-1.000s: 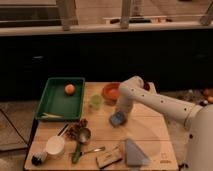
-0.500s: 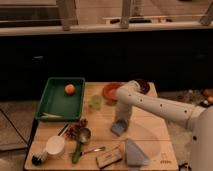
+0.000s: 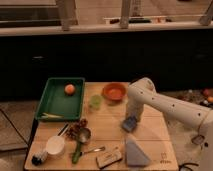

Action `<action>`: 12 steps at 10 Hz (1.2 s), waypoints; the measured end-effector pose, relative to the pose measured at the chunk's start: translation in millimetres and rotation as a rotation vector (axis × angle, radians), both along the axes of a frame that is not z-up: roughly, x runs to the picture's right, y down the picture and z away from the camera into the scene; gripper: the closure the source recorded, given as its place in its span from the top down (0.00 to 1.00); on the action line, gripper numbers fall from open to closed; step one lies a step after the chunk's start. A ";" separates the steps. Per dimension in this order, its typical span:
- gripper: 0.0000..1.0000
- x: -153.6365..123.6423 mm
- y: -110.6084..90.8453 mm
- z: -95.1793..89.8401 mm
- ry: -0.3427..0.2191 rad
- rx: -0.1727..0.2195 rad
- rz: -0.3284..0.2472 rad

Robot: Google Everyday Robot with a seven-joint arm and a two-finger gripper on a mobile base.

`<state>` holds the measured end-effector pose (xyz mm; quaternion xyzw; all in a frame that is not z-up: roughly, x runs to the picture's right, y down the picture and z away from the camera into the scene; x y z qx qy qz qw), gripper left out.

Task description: Wipe table surface with sponge

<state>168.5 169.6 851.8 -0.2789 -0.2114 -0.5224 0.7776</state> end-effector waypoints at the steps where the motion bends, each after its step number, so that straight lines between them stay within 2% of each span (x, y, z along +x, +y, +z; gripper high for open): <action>1: 0.00 -5.1 -12.2 9.2 -0.006 0.013 -0.004; 3: 0.00 -27.4 -24.9 20.1 -0.030 0.021 -0.026; 6: 0.00 -77.4 -21.8 21.4 -0.126 0.010 -0.092; 8: 0.00 -92.9 -2.3 12.7 -0.181 -0.017 -0.137; 10: 0.00 -90.5 26.4 0.9 -0.210 -0.055 -0.177; 11: 0.00 -87.3 35.2 -2.3 -0.213 -0.071 -0.185; 12: 0.00 -79.6 39.6 -4.2 -0.199 -0.079 -0.169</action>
